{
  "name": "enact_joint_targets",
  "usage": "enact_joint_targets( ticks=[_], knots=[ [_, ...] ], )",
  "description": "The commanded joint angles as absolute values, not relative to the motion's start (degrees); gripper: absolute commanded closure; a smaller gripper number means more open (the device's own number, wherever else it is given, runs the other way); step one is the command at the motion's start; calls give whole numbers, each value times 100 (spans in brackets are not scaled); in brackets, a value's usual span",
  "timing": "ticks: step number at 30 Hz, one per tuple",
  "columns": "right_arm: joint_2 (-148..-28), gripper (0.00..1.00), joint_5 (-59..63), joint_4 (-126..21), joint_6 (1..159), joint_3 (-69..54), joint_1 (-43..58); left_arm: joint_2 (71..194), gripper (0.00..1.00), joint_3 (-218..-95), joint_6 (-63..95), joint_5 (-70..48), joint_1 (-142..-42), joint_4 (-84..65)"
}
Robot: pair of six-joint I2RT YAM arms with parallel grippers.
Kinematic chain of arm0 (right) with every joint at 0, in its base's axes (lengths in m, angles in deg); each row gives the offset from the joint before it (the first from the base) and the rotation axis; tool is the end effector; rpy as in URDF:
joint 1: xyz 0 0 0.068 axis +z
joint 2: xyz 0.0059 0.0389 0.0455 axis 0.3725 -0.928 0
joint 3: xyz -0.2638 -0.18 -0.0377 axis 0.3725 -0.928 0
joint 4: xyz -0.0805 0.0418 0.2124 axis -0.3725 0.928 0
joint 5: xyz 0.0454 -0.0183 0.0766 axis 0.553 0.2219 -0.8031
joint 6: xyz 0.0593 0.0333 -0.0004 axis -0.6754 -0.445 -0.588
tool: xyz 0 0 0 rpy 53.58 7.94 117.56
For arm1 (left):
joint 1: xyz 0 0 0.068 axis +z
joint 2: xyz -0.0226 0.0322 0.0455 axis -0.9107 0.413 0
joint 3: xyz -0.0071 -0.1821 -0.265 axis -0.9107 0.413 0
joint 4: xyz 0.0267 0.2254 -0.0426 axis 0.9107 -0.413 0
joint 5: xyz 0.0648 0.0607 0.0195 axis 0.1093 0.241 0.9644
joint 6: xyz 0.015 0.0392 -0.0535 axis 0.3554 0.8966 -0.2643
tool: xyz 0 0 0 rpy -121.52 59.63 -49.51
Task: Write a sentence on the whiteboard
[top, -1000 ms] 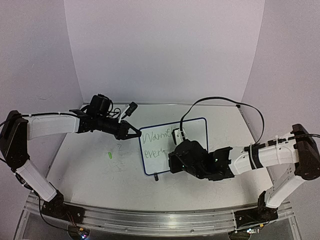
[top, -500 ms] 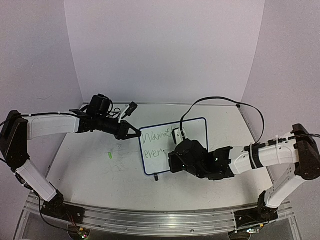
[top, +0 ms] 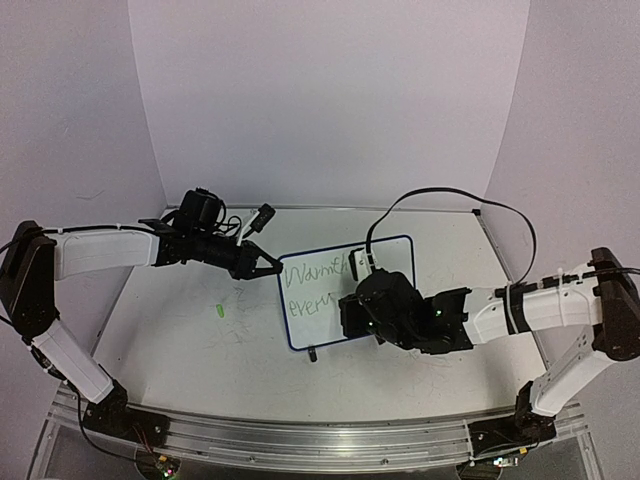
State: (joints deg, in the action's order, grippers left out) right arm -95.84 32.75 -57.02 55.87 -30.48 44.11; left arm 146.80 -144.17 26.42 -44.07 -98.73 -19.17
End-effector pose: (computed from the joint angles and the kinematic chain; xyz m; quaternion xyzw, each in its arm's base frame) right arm 0.1521 0.2878 0.2823 -0.1644 0.8491 0.2336 0.4444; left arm 0.2498 -0.2062 0.3058 0.3839 0.7610 -0.4244 0.3057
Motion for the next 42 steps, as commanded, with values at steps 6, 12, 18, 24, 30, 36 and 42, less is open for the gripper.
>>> enact_joint_targets(
  ticks=[6, 12, 18, 24, 30, 36, 42],
  knots=[
    [-9648, 100, 3188, -5909, 5452, -3258, 4343, 14603, 100, -14433, 3018, -4170, -9916, -1925],
    [-9738, 100, 3112, -5873, 5335, -3333, 4436, 14612, 100, -14424, 3025, -4156, -9918, -1923],
    [-9708, 100, 3119, -5807, 5188, -3461, 4470, 14618, 100, -14433, 3018, -4162, -9925, -1926],
    [-9746, 100, 3054, -5767, 5091, -3559, 4528, 14618, 100, -14430, 3026, -4155, -9926, -1935],
    [-9840, 100, 3015, -5788, 5094, -3513, 4595, 14613, 100, -14430, 3027, -4152, -9927, -1936],
    [-10038, 100, 3018, -6034, 5311, -3107, 4607, 14610, 100, -14427, 3030, -4134, -9927, -1933],
    [-9507, 100, 2993, -6057, 5488, -3236, 4607, 14593, 100, -14414, 3035, -4092, -9927, -1942]
  ],
)
